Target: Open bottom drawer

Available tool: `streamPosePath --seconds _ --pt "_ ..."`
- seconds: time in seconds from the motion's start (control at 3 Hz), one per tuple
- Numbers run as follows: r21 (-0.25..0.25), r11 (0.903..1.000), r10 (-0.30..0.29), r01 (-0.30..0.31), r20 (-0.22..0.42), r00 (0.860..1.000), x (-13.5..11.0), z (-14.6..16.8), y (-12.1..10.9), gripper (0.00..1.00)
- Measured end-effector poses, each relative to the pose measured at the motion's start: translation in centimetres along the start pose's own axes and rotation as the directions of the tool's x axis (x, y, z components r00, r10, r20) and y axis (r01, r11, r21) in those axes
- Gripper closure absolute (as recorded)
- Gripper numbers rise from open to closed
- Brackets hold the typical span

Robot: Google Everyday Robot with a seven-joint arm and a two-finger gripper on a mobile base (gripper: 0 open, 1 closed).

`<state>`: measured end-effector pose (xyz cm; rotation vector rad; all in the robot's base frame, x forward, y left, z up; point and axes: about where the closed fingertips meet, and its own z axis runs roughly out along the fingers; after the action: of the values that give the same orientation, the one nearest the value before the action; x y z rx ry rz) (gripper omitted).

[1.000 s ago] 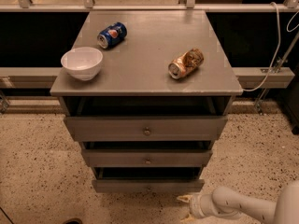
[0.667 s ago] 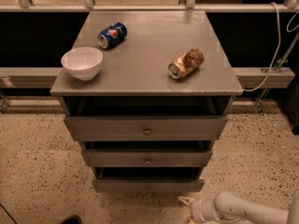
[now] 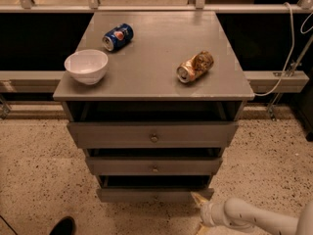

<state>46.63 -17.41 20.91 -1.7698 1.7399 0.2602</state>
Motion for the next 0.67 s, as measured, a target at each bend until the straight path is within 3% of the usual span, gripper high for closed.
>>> streamPosePath --seconds 0.67 --pt "0.003 0.9999 -0.017 0.017 -0.040 0.999 3.3 2.4 -3.6 0.00"
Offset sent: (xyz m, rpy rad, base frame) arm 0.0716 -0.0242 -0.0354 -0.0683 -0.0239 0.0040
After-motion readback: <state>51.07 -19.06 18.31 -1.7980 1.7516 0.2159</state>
